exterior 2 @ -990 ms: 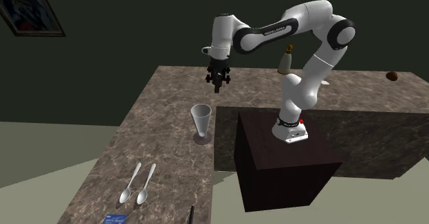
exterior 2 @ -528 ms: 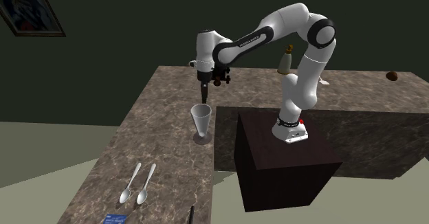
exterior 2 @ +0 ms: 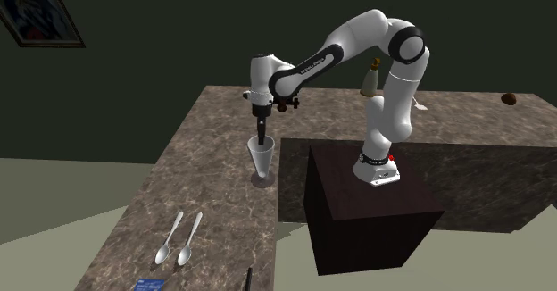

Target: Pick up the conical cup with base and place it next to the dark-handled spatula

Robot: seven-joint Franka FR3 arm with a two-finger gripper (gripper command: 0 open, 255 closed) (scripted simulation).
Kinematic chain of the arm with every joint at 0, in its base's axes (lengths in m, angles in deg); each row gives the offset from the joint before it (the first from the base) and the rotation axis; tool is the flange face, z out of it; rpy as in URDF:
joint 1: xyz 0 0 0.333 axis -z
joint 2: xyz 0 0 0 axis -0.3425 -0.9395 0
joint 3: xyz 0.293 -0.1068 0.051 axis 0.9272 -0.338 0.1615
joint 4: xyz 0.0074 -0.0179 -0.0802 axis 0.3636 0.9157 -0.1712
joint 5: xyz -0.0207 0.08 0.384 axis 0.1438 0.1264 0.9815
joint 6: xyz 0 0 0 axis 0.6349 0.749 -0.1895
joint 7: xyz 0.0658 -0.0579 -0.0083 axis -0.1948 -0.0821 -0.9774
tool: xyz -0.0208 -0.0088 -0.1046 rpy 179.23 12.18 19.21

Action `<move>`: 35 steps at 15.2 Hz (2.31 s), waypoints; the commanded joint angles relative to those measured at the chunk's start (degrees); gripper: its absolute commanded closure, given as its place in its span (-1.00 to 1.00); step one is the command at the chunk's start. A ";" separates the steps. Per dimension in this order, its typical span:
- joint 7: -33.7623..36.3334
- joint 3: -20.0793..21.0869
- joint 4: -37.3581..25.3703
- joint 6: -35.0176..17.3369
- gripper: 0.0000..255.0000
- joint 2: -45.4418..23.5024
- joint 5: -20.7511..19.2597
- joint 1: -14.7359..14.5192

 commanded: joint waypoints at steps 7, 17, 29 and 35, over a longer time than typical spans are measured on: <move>-0.28 0.13 0.79 -1.92 -1.00 -1.12 0.42 -0.16; -0.28 0.13 0.80 -1.90 1.00 -1.08 0.42 -0.16; 1.54 0.09 -3.87 5.52 1.00 1.83 -0.90 0.01; 2.47 0.08 -7.25 9.99 1.00 3.01 -1.45 0.09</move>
